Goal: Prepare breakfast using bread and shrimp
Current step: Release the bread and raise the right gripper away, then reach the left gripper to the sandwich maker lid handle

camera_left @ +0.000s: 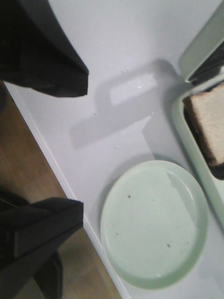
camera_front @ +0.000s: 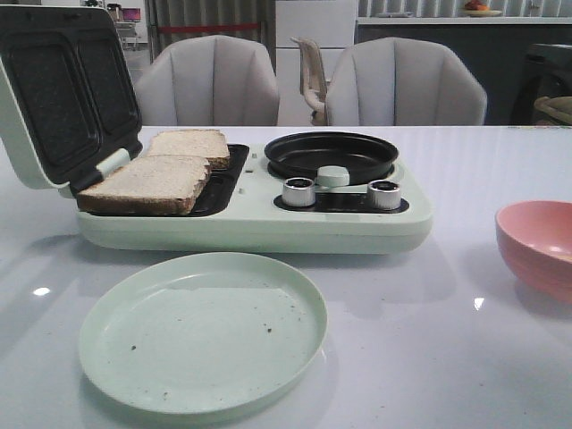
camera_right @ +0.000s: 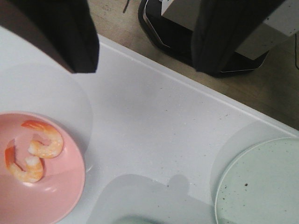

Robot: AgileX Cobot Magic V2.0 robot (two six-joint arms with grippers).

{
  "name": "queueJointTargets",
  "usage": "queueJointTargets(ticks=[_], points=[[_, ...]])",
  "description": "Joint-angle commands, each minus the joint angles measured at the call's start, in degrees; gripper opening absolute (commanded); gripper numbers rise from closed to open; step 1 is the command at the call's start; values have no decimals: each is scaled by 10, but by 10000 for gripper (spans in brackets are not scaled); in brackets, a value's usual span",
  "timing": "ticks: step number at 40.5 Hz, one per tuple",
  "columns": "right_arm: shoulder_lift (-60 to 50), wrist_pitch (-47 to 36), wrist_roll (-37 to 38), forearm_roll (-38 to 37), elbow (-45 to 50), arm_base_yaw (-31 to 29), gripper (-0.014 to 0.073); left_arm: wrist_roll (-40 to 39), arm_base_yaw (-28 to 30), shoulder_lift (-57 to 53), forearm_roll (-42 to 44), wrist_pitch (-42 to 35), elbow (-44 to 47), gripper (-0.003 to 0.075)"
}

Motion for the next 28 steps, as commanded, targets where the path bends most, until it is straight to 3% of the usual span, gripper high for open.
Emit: queueJointTargets(ticks=[1,6,11,14,22,28], points=[[-5,-23,1,-2,-14,-4,536,-1,9,52,47,12,-41,510],[-5,-23,1,-2,-14,-4,536,-1,70,106,48,11,-58,510],[-5,-23,1,-2,-14,-4,536,1,169,144,43,-16,-68,510],[-5,-23,1,-2,-14,-4,536,43,243,161,8,-38,-74,510],[-5,-23,1,-2,-14,-4,536,208,422,202,-225,-95,-102,505],[-5,-23,1,-2,-14,-4,536,300,500,245,-360,-111,-135,406]])
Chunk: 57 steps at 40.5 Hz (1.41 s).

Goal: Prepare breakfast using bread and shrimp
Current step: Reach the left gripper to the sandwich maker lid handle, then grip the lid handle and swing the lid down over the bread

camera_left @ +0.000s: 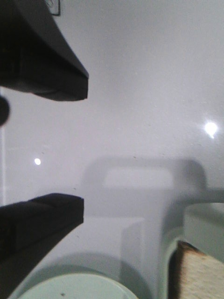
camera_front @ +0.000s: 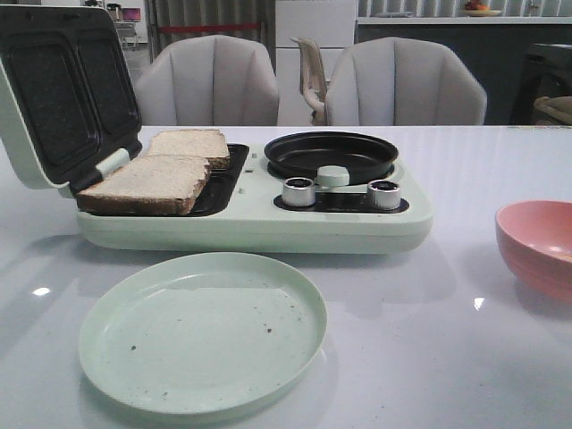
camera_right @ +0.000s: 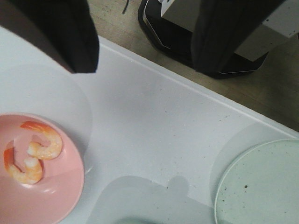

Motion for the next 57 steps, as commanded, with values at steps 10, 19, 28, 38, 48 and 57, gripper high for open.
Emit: queueJointTargets(ticks=[10,19,28,38,48,57], points=[[-5,-25,1,-2,-14,-4,536,63,88,86,-152,-92,-109,183],[-5,-25,1,-2,-14,-4,536,63,90,178,-207,-97,-189,99],[-5,-25,1,-2,-14,-4,536,63,90,270,-272,-91,-281,99],[-5,-25,1,-2,-14,-4,536,126,89,326,-381,-18,-348,99],[-5,-25,1,-2,-14,-4,536,195,89,326,-464,45,-349,99],[-5,-25,1,-2,-14,-4,536,239,68,313,-503,108,-349,99]])
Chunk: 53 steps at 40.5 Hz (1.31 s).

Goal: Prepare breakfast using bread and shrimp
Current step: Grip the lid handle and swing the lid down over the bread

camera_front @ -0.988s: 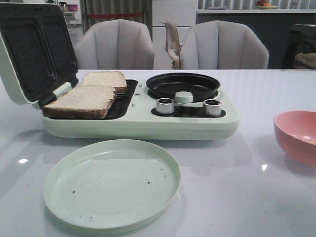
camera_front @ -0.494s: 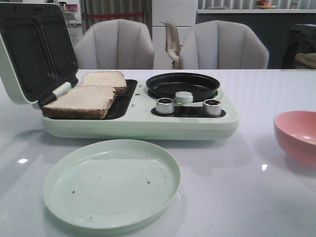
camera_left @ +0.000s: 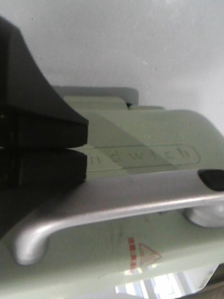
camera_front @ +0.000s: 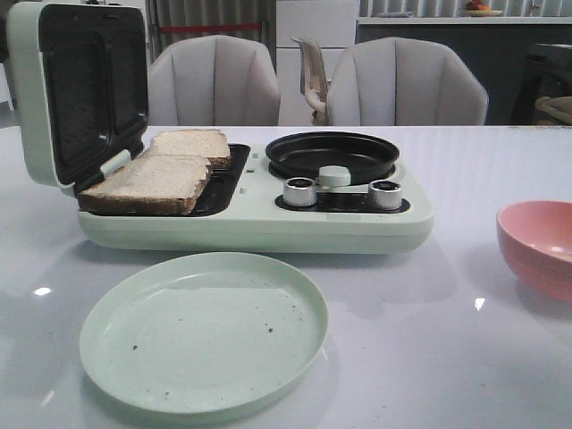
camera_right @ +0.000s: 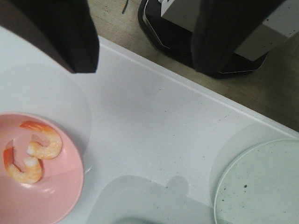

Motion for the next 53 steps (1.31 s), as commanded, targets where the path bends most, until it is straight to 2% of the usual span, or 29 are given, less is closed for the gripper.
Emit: queueJointTargets(ticks=[1,11,17,23,34,37,43,45,53], points=[[-5,-25,0,-2,-14,-4,536,20,-19,-45,-51,23,-21,99],[-5,-25,0,-2,-14,-4,536,54,-93,-89,-46,14,12,99],[-5,-25,0,-2,-14,-4,536,97,-139,-163,-31,-38,108,99],[-5,-25,0,-2,-14,-4,536,145,-189,-264,-26,-52,221,99],[-5,-25,0,-2,-14,-4,536,147,-273,-410,41,-73,338,99],[-5,-25,0,-2,-14,-4,536,101,-282,-450,83,-79,361,103],[-5,-25,0,-2,-14,-4,536,-55,-282,-524,282,-94,380,102],[-5,-25,0,-2,-14,-4,536,-91,-282,-545,325,-96,383,101],[-5,-25,0,-1,-14,-4,536,-96,-282,-596,335,-96,383,101]])
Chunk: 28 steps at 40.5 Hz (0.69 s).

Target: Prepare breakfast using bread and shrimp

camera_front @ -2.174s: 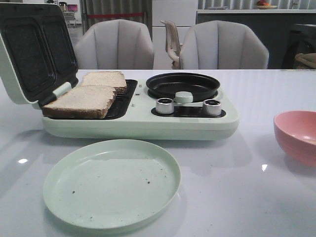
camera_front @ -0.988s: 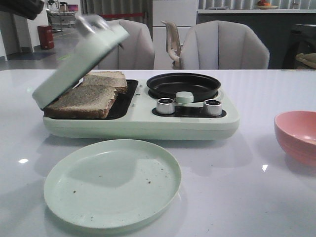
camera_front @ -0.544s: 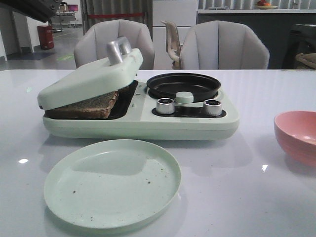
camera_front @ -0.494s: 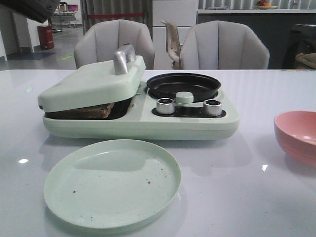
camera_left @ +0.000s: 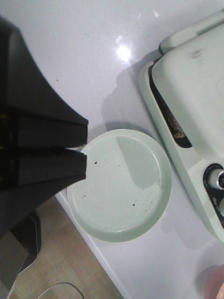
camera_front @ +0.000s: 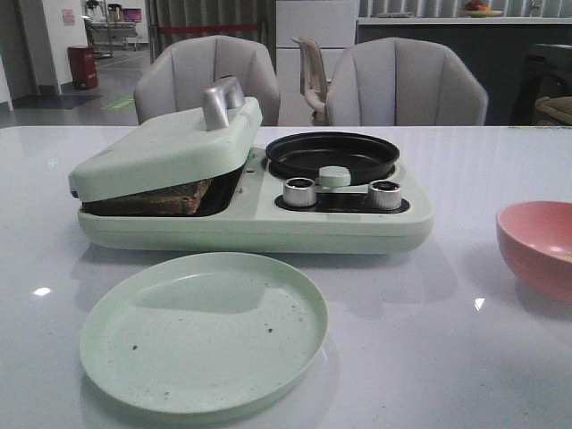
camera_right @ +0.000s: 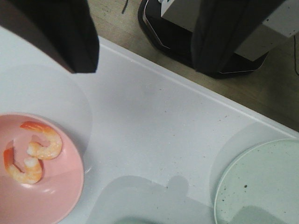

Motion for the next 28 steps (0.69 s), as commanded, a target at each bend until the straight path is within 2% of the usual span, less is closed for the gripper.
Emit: queueJointTargets(ticks=[1,22,28], points=[[-5,-26,0,-1,-14,-4,536,-12,-4,-21,-9,-33,-15,101],[9,-65,0,-18,-14,-5,536,-12,-4,-24,-9,-33,-15,101],[44,-72,18,-19,-26,-41,536,-12,-4,-24,-9,-33,-15,101]])
